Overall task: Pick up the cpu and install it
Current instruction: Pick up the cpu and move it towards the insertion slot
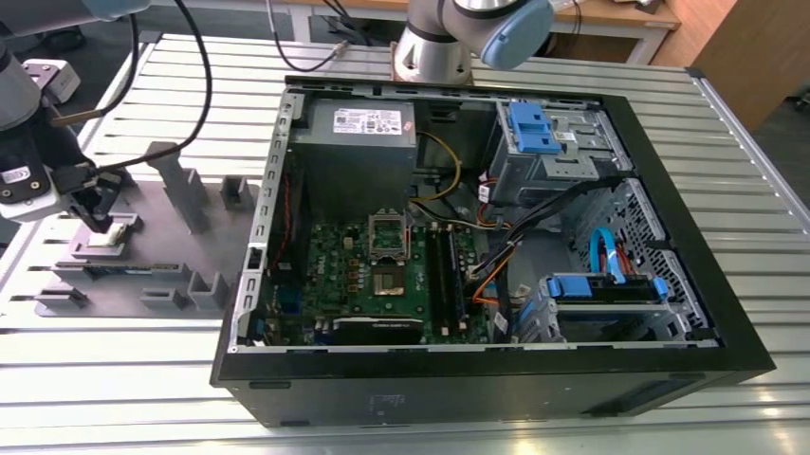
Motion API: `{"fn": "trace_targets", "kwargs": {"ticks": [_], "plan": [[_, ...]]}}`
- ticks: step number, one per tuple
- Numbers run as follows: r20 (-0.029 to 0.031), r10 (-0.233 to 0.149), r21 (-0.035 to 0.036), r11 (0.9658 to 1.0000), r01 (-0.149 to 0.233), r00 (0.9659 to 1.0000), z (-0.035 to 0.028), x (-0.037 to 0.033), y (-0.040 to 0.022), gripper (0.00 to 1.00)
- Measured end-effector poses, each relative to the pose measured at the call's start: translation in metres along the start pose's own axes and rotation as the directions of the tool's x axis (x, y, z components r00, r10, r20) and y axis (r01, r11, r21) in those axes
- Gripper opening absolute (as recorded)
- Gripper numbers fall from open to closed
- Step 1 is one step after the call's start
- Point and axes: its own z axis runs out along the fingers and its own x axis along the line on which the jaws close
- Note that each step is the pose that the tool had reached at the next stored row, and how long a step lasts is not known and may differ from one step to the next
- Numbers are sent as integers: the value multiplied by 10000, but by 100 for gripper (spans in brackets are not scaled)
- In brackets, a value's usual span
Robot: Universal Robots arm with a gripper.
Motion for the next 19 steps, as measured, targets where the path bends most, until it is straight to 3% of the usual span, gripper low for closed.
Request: {"fn": "trace_targets", "kwargs": {"ticks": [4,19], "plan": [[41,0,-1,10000,0,10000,13,2,0,11],[70,0,-2,10000,1,10000,16,28,-1,11]]}}
